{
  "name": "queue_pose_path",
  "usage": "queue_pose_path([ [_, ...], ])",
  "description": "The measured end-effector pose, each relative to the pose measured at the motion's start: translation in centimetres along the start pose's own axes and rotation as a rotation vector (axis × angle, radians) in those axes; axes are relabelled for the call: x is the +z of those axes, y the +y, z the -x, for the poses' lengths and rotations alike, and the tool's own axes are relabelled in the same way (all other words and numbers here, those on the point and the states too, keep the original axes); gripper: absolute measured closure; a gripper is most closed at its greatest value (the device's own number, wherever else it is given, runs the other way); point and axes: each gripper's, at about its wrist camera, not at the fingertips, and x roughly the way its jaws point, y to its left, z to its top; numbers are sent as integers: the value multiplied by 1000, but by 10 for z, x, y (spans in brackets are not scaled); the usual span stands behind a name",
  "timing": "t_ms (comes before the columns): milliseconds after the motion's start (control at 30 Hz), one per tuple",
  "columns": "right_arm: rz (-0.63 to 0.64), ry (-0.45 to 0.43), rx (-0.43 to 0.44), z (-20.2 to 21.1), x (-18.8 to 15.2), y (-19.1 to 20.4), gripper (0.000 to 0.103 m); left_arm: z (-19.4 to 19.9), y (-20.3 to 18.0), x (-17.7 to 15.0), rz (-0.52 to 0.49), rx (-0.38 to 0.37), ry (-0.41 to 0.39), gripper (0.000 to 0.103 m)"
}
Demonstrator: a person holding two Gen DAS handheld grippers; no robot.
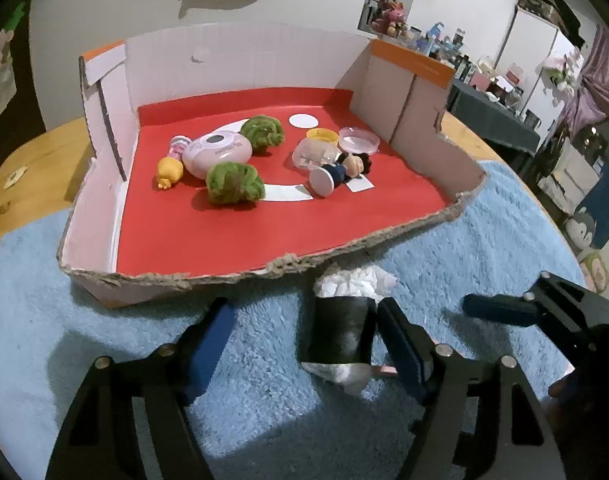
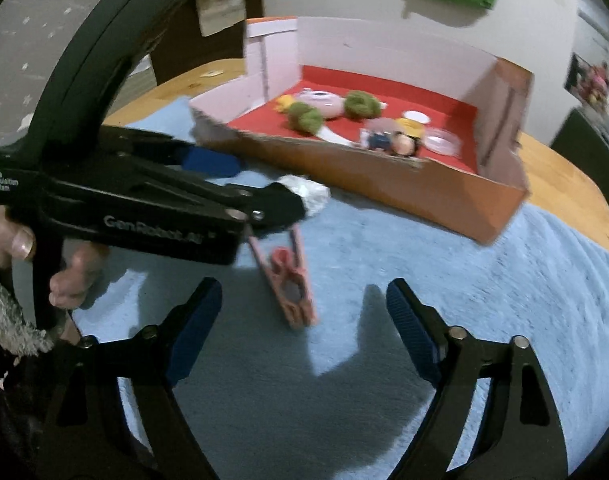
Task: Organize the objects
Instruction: 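Grasp the black-and-white figure with the left tool while the right tool grasps the pink clip, then lift the black-and-white figure and pink clip and carry both into the red box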
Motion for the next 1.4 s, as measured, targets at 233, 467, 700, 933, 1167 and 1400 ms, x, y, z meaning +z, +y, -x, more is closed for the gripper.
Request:
queue_pose_path([
  [233, 29, 16, 6, -13, 5, 4, 62, 1, -5, -1, -21, -35, -4, 54],
  [467, 9, 28, 5, -4, 1, -7, 79, 2, -19, -2, -81, -36, -21, 68],
  [700, -32, 27, -10, 3, -5, -16, 79, 4, -13, -4, -49, -67, -4, 68],
  [933, -80, -2, 5, 8, -3, -19, 79, 9, -11, -9, -36, -72, -11, 68],
  [1167, -103, -34, 9, 15, 5, -20, 79, 18, -8, -12, -24, -81, -29, 68],
  [1400, -104, -54, 17, 20, 10, -17, 79, 31, -8, -10, -23, -84, -54, 68],
])
